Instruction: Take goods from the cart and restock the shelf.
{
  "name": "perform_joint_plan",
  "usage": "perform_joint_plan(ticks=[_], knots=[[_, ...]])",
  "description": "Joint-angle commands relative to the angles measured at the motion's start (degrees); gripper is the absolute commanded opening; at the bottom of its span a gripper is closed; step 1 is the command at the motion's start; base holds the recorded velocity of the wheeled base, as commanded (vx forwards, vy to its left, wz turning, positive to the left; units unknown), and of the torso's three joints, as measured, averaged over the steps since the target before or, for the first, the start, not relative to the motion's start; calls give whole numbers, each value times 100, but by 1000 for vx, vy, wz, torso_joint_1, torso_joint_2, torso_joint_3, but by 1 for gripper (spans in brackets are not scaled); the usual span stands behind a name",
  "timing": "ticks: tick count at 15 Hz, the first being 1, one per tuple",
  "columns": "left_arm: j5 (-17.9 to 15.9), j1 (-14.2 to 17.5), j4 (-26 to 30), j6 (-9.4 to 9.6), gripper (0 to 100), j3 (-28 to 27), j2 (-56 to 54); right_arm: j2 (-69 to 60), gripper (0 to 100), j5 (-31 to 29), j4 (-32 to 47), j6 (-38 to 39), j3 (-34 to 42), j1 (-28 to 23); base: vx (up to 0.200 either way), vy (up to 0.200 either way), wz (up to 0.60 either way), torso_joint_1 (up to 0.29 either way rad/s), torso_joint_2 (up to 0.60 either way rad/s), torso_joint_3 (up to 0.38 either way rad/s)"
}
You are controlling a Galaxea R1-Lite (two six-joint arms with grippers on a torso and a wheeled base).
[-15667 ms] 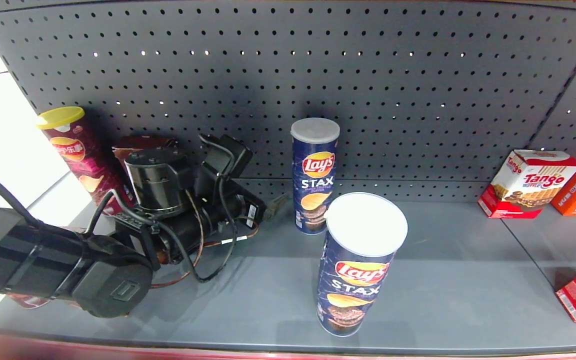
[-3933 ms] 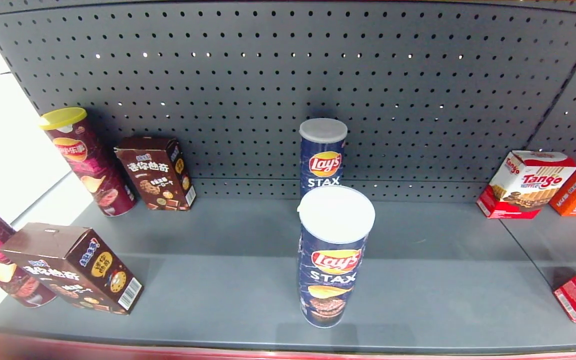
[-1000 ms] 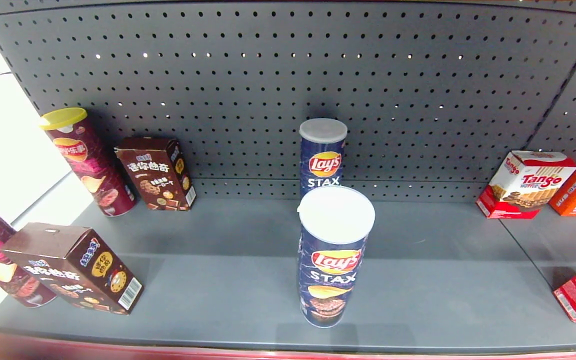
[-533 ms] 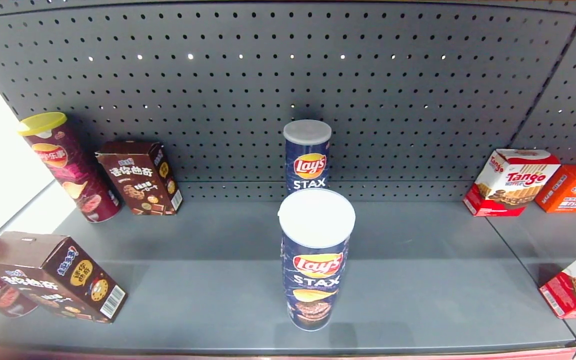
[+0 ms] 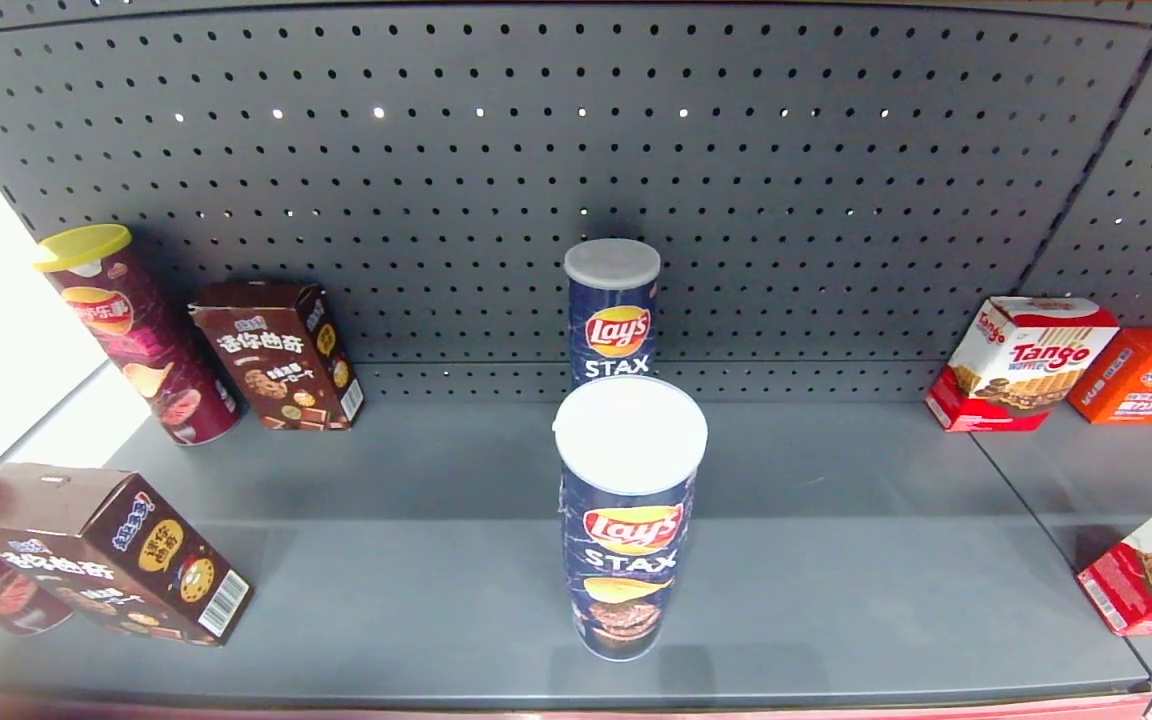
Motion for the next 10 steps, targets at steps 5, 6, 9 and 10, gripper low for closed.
perform_joint_plan(ticks=[5,6,9,10], knots=[[1,0,0,4,100,0,7,11,100,0,0,5,0,0,0,0,0,0,0,0],[10,0,0,-5,100,0,7,11,100,0,0,5,0,0,-200,0,0,-2,2,2],[1,0,0,-5,100,0,7,11,100,0,0,5,0,0,-67,0,0,1,1,2],[1,0,0,-5,100,0,7,11,100,0,0,5,0,0,0,0,0,0,0,0]])
